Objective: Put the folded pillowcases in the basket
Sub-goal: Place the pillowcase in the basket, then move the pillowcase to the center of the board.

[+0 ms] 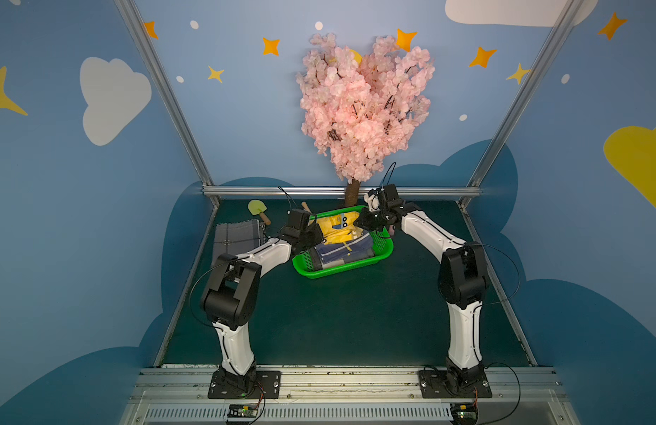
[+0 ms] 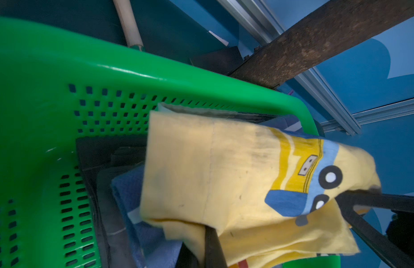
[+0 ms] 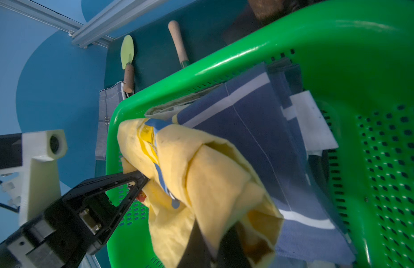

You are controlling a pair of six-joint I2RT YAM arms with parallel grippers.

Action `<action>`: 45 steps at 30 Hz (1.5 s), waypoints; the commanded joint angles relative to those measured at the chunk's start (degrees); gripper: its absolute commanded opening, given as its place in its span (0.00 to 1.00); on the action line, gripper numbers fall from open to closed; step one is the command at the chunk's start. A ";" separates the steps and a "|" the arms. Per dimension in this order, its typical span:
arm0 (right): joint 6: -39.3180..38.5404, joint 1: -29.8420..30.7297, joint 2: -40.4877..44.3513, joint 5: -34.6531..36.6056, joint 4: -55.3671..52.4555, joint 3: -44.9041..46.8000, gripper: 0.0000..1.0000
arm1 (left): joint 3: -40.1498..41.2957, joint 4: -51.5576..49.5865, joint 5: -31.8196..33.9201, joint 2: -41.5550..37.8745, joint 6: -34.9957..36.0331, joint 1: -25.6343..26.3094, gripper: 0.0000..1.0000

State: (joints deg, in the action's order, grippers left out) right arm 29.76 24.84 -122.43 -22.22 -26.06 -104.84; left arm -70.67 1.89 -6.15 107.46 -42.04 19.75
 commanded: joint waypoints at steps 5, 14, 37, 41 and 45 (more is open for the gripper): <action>-1.09 -0.99 -3.19 0.88 -2.89 -3.07 0.60 | -0.78 -1.83 0.11 2.13 0.38 -0.55 0.65; -3.87 -1.12 2.21 5.46 -3.46 -1.77 0.86 | 0.12 -4.22 0.09 -3.88 1.34 -3.77 0.96; -10.27 4.94 27.98 7.99 2.31 15.62 0.90 | 8.10 -33.01 14.15 -22.42 -3.11 -31.92 1.00; -9.62 5.30 31.74 7.63 2.95 21.08 0.90 | 7.76 -33.05 13.79 -17.54 -4.14 -35.92 1.00; -10.31 5.23 35.04 8.46 2.51 25.42 0.91 | 5.99 -33.73 15.46 -13.84 -3.17 -36.80 1.00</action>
State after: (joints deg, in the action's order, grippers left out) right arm 20.27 29.85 -91.33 -13.76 -24.32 -80.73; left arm -62.67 -29.61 8.71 92.42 -45.39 -16.95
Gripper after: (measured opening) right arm 0.908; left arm 0.999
